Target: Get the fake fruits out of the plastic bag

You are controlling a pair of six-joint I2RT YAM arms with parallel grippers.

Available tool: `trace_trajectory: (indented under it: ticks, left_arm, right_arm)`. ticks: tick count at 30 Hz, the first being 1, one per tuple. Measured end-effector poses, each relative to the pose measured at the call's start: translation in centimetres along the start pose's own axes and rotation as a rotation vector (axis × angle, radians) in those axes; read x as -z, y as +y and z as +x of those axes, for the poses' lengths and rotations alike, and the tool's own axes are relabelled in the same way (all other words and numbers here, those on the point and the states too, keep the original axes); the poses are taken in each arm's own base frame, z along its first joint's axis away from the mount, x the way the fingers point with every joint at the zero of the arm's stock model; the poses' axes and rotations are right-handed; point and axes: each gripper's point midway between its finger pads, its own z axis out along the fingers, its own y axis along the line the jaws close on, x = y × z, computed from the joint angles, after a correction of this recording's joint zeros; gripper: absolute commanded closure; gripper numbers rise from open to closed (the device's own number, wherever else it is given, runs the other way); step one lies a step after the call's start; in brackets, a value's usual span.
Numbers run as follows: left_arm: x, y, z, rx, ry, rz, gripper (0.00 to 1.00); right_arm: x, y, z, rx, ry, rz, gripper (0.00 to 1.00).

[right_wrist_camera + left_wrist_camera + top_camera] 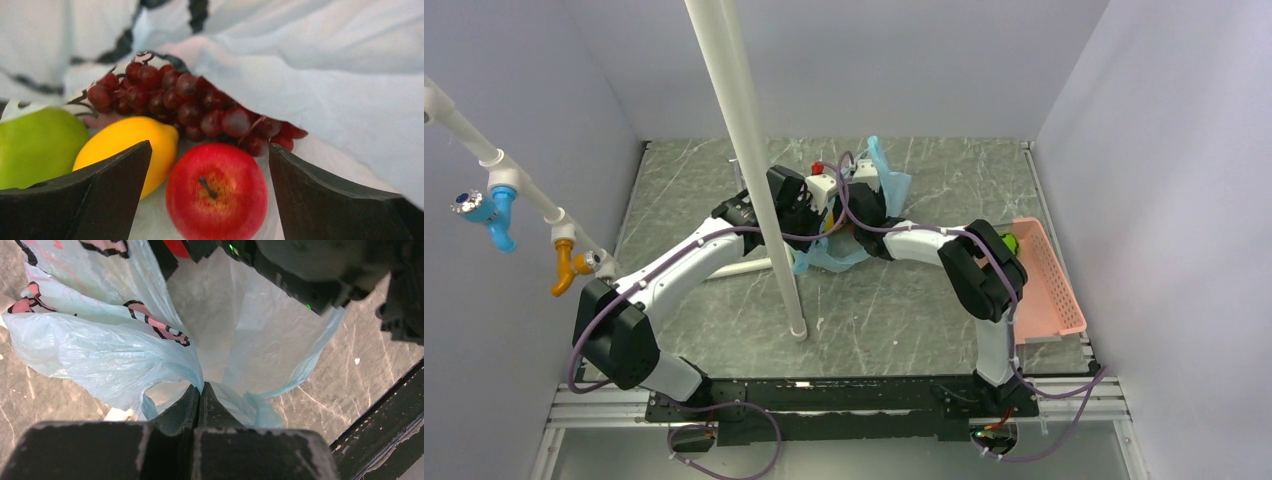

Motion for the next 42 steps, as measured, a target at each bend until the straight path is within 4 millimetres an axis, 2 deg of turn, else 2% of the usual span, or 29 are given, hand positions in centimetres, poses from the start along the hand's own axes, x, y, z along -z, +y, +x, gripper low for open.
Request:
trace_trajectory:
  ticks: [4, 10, 12, 18, 20, 24, 26, 33, 42]
  left_arm:
    - [0.0, 0.0, 0.0, 0.004, 0.000, 0.000, 1.00]
    - [-0.4, 0.2, 0.3, 0.011, 0.014, -0.002, 1.00]
    - [-0.5, 0.1, 0.3, 0.011, 0.014, 0.000, 1.00]
    - [-0.5, 0.0, 0.3, 0.009, 0.013, 0.001, 1.00]
    - [-0.5, 0.1, 0.3, 0.006, 0.013, 0.002, 1.00]
    - [-0.5, -0.2, 0.3, 0.000, 0.013, 0.011, 1.00]
    - [-0.5, -0.3, 0.3, -0.002, 0.013, 0.012, 1.00]
    - [-0.5, -0.3, 0.2, -0.002, 0.011, 0.012, 1.00]
    - [0.4, -0.1, -0.9, -0.012, -0.038, -0.004, 1.00]
  right_arm:
    - [-1.7, -0.4, -0.1, -0.005, 0.021, 0.004, 0.11]
    - [-3.2, -0.6, 2.7, 0.014, 0.113, 0.009, 0.28]
    - [-3.5, -0.6, 2.9, 0.011, 0.117, 0.011, 0.36]
    - [-3.4, -0.6, 2.8, 0.013, 0.119, 0.004, 0.73]
    - [-3.1, -0.5, 2.8, 0.015, 0.123, -0.009, 0.81]
    - [-1.1, -0.7, 3.3, 0.028, 0.151, -0.041, 0.96]
    - [0.5, -0.7, 3.1, 0.031, 0.154, -0.065, 1.00]
    - [7.6, 0.8, -1.0, -0.029, 0.076, -0.251, 1.00]
    - [13.5, 0.8, -2.1, -0.077, 0.040, -0.437, 1.00]
